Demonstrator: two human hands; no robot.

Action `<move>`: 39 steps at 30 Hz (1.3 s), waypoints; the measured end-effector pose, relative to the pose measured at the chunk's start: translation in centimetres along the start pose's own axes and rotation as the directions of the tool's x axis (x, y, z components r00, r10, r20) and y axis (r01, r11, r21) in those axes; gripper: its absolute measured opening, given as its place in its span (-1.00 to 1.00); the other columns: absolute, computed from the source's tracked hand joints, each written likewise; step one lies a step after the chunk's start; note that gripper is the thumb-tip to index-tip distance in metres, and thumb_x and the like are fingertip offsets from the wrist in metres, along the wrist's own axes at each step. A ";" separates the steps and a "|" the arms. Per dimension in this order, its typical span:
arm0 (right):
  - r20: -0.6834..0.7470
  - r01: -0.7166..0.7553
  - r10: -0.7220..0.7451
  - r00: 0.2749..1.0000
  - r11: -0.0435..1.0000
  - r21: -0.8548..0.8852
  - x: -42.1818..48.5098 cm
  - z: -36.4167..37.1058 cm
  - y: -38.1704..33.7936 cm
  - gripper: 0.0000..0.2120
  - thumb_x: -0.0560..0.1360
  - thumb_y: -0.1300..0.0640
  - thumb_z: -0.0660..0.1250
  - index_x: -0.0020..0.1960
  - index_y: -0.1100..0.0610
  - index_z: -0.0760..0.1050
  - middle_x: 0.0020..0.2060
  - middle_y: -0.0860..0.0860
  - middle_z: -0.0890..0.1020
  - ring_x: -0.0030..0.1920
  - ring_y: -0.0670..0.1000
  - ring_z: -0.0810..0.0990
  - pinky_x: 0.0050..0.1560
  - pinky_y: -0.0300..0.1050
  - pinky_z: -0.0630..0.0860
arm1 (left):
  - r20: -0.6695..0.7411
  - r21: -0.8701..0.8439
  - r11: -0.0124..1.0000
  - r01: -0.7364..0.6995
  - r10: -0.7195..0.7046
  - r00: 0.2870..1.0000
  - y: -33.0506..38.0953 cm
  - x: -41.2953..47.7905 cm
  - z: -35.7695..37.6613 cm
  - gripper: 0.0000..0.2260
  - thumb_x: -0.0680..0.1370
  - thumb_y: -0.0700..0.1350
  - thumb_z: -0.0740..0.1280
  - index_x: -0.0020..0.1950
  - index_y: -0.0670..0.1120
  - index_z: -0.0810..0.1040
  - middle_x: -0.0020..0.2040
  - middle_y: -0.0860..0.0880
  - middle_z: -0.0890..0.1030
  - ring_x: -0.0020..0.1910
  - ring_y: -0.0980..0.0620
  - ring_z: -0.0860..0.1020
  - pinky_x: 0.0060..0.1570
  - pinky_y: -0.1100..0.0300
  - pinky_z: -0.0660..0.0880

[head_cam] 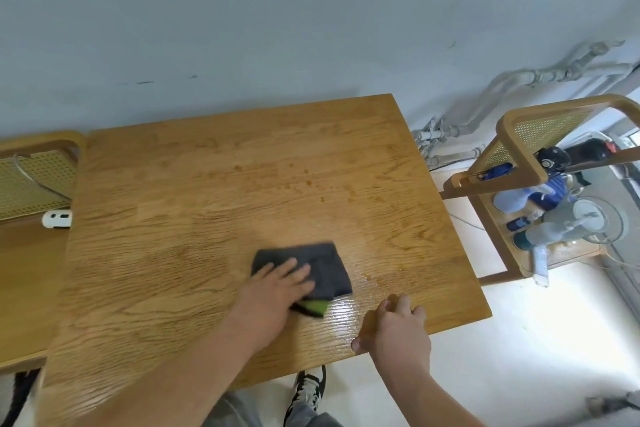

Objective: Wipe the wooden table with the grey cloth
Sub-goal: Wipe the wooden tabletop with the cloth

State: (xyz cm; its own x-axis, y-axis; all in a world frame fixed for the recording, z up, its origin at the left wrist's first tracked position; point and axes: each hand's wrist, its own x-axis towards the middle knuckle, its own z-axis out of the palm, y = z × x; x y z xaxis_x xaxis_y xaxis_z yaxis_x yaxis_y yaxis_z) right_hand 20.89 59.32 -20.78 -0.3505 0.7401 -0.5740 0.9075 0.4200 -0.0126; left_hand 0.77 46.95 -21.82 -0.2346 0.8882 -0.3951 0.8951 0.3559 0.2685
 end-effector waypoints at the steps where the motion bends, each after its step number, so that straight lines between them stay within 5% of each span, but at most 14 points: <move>1: -0.003 -0.004 0.004 1.000 1.000 0.001 0.0 0.1 0.0 -0.19 0.36 -0.32 0.50 0.44 0.09 0.39 0.33 0.01 0.28 0.32 0.10 0.25 0.01 -0.15 0.52 | -0.069 -0.098 0.986 0.133 -0.140 0.988 -0.5 0.1 -0.2 -0.35 0.63 -0.26 0.22 0.62 0.21 0.12 0.63 0.20 -0.06 0.63 0.11 -0.12 0.59 0.02 -0.14; 4: -0.004 -0.011 0.012 1.000 1.000 0.016 -0.1 0.4 0.0 -0.21 0.33 -0.30 0.53 0.40 0.08 0.42 0.31 0.01 0.29 0.31 0.11 0.24 0.01 -0.13 0.56 | -0.091 -0.221 0.929 0.296 -0.322 0.942 0.4 -0.5 0.1 -0.34 0.63 -0.27 0.19 0.65 0.14 0.06 0.66 0.11 -0.03 0.64 0.01 -0.11 0.61 -0.02 -0.08; 7: -0.021 -0.018 0.018 1.000 1.000 0.016 0.0 0.4 -0.1 -0.21 0.31 -0.29 0.55 0.40 0.07 0.45 0.32 0.00 0.30 0.32 0.11 0.24 0.06 -0.09 0.58 | -0.022 -0.087 0.994 0.065 -0.068 0.997 1.9 -2.5 1.4 -0.35 0.63 -0.25 0.18 0.66 0.08 0.03 0.66 0.10 -0.07 0.65 -0.06 -0.14 0.60 -0.05 -0.14; 11: -0.027 -0.040 0.042 0.999 0.998 0.042 -0.2 0.5 -0.3 -0.17 0.34 -0.31 0.53 0.46 0.04 0.36 0.37 0.01 0.28 0.37 0.13 0.23 0.11 -0.06 0.57 | 0.143 -0.002 0.973 -0.231 0.228 0.963 -1.7 -2.9 0.9 -0.37 0.64 -0.25 0.18 0.64 0.17 0.08 0.66 0.15 -0.08 0.64 0.06 -0.19 0.53 0.06 -0.28; 14: -0.056 -0.024 0.031 0.998 0.994 0.109 -1.0 1.4 0.2 -0.10 0.38 -0.35 0.47 0.56 -0.04 0.19 0.42 0.01 0.25 0.39 0.14 0.20 0.20 -0.01 0.56 | 0.089 0.029 0.996 -0.085 0.082 0.993 -3.1 -1.0 -0.1 -0.36 0.67 -0.19 0.18 0.64 0.20 -0.02 0.63 0.16 -0.20 0.63 0.06 -0.23 0.60 -0.04 -0.19; 18: -0.071 -0.041 0.071 0.995 0.933 0.358 -0.6 0.6 1.8 -0.29 0.41 -0.28 0.47 0.48 -0.13 0.34 0.32 -0.08 0.36 0.37 0.04 0.29 0.26 0.02 0.51 | -0.044 -0.136 0.987 0.081 -0.087 0.995 0.2 0.0 0.3 -0.33 0.64 -0.29 0.18 0.65 0.13 0.02 0.65 0.10 -0.13 0.61 0.01 -0.23 0.61 -0.06 -0.12; 21: -0.087 -0.089 0.137 0.987 0.905 0.415 0.5 -0.8 4.3 -0.35 0.45 -0.17 0.47 0.49 -0.12 0.39 0.30 -0.11 0.39 0.36 0.00 0.40 0.22 0.00 0.56 | 0.078 -0.064 0.986 -0.153 0.158 0.984 3.4 -0.3 1.9 -0.32 0.64 -0.33 0.13 0.66 0.12 -0.03 0.62 0.14 -0.19 0.63 -0.08 -0.26 0.59 -0.06 -0.24; 24: -0.085 -0.151 0.197 0.977 0.914 0.377 2.1 -2.0 7.3 -0.33 0.46 -0.08 0.48 0.52 -0.08 0.36 0.35 -0.07 0.34 0.39 0.02 0.38 0.22 0.01 0.58 | 0.209 -0.031 0.913 -0.407 0.404 0.890 3.9 1.4 1.7 -0.42 0.67 -0.28 0.12 0.64 0.13 0.12 0.66 0.13 -0.05 0.64 -0.04 -0.19 0.46 0.05 -0.36; 26: -0.087 -0.167 0.206 0.975 0.930 0.329 3.3 -2.9 9.6 -0.29 0.45 -0.06 0.47 0.54 -0.08 0.30 0.40 -0.05 0.29 0.43 0.04 0.30 0.21 0.04 0.59 | 0.173 -0.022 0.928 -0.372 0.370 0.913 4.0 3.7 0.5 -0.39 0.64 -0.31 0.18 0.62 0.15 0.20 0.66 0.15 0.00 0.65 0.02 -0.14 0.48 0.07 -0.31; 31: -0.041 -0.145 0.161 0.986 0.956 0.254 6.8 -5.3 14.3 -0.15 0.37 -0.08 0.48 0.55 -0.10 0.14 0.43 0.00 0.26 0.47 0.08 0.21 0.09 0.06 0.59 | -0.036 -0.095 0.995 0.021 -0.024 0.999 11.2 6.1 0.9 -0.37 0.65 -0.25 0.22 0.64 0.12 0.08 0.67 0.10 -0.04 0.65 -0.08 -0.12 0.61 -0.08 -0.04; 36: 0.072 -0.040 0.031 0.997 0.991 0.127 9.2 -6.1 16.1 -0.30 0.31 -0.13 0.43 0.38 -0.09 0.27 0.07 -0.06 0.42 0.06 0.02 0.57 -0.05 -0.05 0.65 | 0.220 0.032 0.958 -0.286 0.272 0.937 15.0 7.6 1.7 -0.45 0.70 -0.12 0.17 0.64 0.17 0.05 0.67 0.16 -0.10 0.64 0.00 -0.21 0.58 -0.02 -0.18; 39: 0.055 0.012 -0.016 0.998 0.997 0.079 10.0 -6.6 16.6 -0.52 0.33 -0.08 0.41 0.22 -0.04 0.41 -0.02 -0.07 0.42 -0.02 0.00 0.57 -0.03 -0.03 0.67 | 0.125 0.036 0.987 -0.157 0.151 0.981 14.4 10.1 0.2 -0.41 0.67 -0.22 0.19 0.62 0.20 0.12 0.66 0.18 -0.05 0.64 0.05 -0.15 0.57 0.01 -0.16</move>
State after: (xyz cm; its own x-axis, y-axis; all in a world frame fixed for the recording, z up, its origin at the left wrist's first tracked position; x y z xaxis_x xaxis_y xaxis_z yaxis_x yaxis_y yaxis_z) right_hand 30.93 77.18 -21.34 -0.3520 0.7032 -0.6177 0.9187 0.3860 -0.0841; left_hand 11.43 60.98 -22.14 -0.0472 0.8886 -0.4562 0.9340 0.2013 0.2953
